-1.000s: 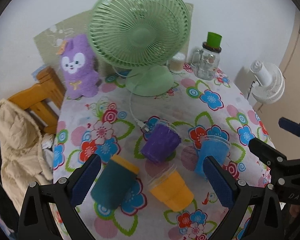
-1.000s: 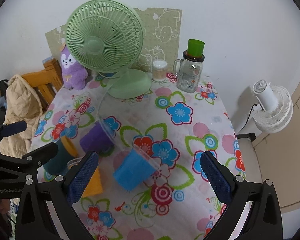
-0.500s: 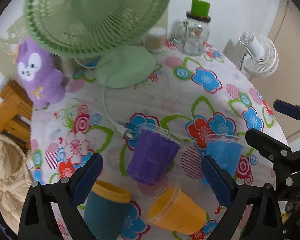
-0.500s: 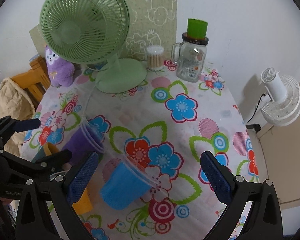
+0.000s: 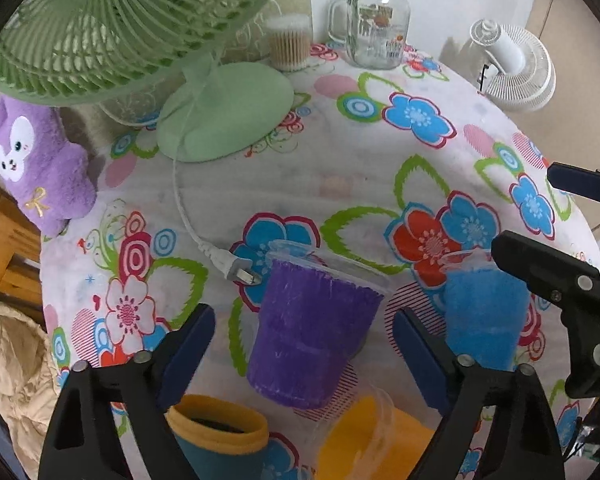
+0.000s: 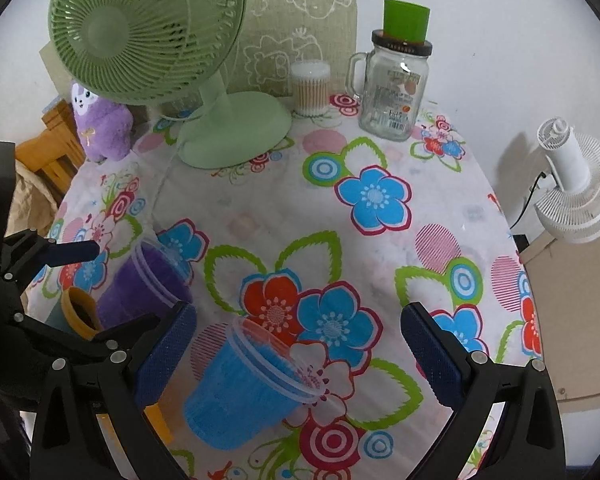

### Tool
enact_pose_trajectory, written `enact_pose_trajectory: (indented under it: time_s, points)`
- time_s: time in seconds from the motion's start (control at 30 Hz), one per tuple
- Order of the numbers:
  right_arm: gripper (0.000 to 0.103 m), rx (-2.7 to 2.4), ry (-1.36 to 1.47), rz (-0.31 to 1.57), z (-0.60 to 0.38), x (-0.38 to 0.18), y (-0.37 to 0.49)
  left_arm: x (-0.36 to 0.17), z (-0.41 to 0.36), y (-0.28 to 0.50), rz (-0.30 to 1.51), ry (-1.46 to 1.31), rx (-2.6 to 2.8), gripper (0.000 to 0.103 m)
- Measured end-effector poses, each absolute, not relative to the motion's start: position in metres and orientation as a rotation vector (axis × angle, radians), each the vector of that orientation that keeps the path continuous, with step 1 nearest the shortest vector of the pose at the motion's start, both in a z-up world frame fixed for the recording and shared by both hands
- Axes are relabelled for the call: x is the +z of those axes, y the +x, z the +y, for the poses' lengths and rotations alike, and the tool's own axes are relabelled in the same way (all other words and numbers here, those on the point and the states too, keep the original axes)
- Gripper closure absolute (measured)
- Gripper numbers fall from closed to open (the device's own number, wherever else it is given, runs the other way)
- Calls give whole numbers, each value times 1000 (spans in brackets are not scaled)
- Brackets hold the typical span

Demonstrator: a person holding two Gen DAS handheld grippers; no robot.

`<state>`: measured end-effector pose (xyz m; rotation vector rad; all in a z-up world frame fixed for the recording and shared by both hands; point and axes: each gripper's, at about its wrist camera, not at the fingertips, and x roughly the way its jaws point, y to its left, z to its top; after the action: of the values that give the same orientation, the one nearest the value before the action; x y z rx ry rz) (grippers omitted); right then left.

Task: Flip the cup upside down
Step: 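Move the left tool toward the purple cup and close around it, then lift the purple cup with the left tool and stand it upright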

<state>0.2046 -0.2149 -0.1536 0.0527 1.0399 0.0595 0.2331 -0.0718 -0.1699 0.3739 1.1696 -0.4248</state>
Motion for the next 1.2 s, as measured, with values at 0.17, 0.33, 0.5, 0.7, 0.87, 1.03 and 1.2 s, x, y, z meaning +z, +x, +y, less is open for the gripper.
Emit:
enact_pose_trajectory:
  time_s: [0.17, 0.33, 0.5, 0.7, 0.87, 1.03, 1.2]
  points:
    - [0, 50, 67, 1064, -217, -163, 208, -179, -75, 237, 1174, 383, -437, 24]
    - [0, 46, 66, 1071, -217, -169, 207, -184, -79, 238, 1191, 382, -450, 32]
    - [0, 41, 70, 1073, -219, -170, 205, -183, -79, 241, 1181, 368, -442, 34]
    - [0, 44, 71, 1078, -221, -172, 205, -178, -80, 239, 1168, 366, -426, 37]
    - [0, 66, 73, 1085, -220, -172, 204, -173, -81, 235, 1157, 376, -411, 38]
    - [0, 108, 78, 1099, -221, -165, 204, -157, -82, 227, 1129, 365, -403, 38]
    - [0, 129, 45, 1092, -220, -154, 200, -141, -81, 218, 1123, 329, -389, 38]
